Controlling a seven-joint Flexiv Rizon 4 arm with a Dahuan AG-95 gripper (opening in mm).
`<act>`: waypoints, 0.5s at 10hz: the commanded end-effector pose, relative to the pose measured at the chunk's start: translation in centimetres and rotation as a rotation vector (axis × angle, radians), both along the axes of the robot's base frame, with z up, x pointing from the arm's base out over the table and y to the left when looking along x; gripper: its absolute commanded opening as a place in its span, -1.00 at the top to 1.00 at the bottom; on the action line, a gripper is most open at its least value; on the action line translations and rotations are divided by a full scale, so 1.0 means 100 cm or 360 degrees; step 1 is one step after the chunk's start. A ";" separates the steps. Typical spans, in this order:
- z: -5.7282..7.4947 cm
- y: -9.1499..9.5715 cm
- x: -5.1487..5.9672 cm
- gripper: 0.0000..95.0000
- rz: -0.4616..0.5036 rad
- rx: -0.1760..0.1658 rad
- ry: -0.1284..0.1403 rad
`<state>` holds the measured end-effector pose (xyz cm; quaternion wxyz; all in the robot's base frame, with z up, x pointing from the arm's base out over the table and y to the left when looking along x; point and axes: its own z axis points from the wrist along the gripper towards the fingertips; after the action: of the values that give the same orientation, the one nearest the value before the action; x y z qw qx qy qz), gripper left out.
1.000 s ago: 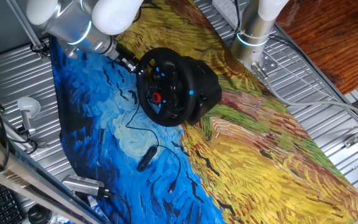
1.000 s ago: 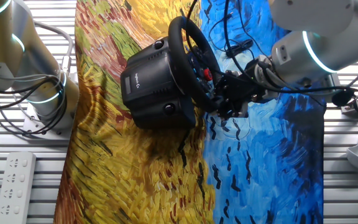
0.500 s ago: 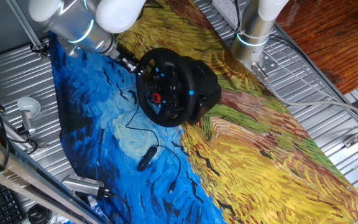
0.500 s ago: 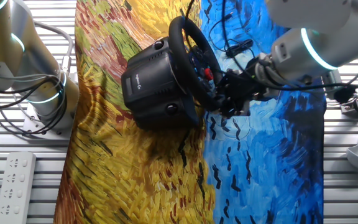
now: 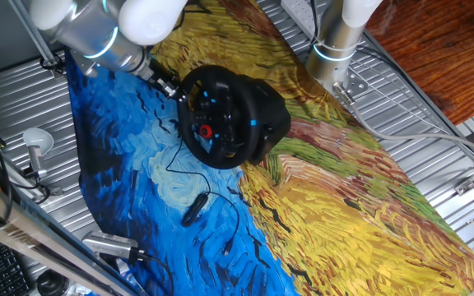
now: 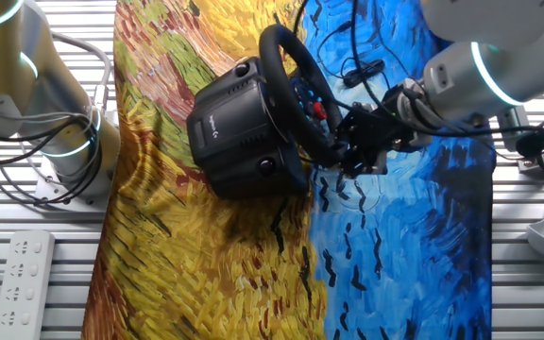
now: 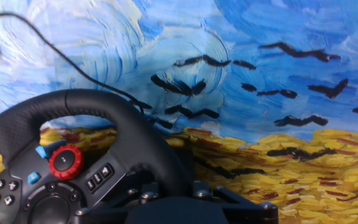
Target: Rotate the steering wheel 90 degrees clockwise
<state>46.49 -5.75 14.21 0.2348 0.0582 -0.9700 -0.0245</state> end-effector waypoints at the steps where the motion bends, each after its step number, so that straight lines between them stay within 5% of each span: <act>1: -0.002 0.000 0.002 1.00 0.0017 0.0029 -0.0038; 5: -0.004 0.000 0.000 1.00 0.0011 0.0053 -0.0059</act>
<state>46.36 -5.76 13.93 0.2132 0.0654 -0.9741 -0.0381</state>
